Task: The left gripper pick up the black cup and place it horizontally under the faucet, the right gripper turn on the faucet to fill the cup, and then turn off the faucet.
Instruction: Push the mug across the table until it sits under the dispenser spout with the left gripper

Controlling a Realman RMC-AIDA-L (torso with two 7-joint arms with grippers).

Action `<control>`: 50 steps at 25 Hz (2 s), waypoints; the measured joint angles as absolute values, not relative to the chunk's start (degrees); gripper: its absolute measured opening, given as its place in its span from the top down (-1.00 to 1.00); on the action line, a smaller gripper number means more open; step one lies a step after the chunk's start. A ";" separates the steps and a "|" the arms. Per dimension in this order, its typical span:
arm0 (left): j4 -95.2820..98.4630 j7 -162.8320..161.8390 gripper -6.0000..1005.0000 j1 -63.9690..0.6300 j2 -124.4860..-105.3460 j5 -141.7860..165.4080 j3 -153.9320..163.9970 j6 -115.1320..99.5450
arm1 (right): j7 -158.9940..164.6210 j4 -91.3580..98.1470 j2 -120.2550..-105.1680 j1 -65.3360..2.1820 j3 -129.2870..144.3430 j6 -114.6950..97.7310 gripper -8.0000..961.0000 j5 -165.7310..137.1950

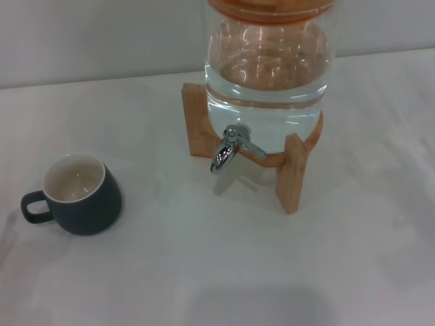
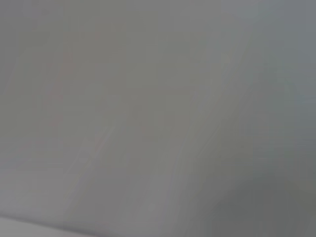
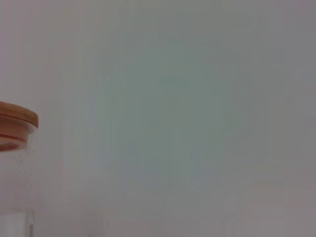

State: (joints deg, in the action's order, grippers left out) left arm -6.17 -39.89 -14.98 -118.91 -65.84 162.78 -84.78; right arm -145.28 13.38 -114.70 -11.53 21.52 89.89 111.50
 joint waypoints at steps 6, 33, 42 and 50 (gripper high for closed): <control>-7.22 -39.28 -0.77 -12.74 -119.02 -60.50 162.77 -84.09 | -145.26 14.10 -114.69 -11.53 21.43 89.80 -0.66 111.64; -2.49 -29.56 -0.77 -17.25 -119.34 -57.58 162.77 -73.22 | -145.20 13.53 -114.88 -11.03 21.50 92.06 -0.66 111.31; -1.87 -29.39 -0.76 -18.06 -119.44 -58.02 162.39 -72.27 | -145.22 13.53 -114.87 -10.63 21.43 92.21 -0.66 111.59; -1.03 -29.34 -0.75 -18.75 -119.37 -58.08 162.35 -70.24 | -145.32 13.45 -114.87 -10.72 21.45 92.01 -0.66 111.55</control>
State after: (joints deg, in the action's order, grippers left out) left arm -1.03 -29.34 -18.75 -119.37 -58.08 162.35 -70.24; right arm -145.32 13.45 -114.87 -10.72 21.45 92.01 111.55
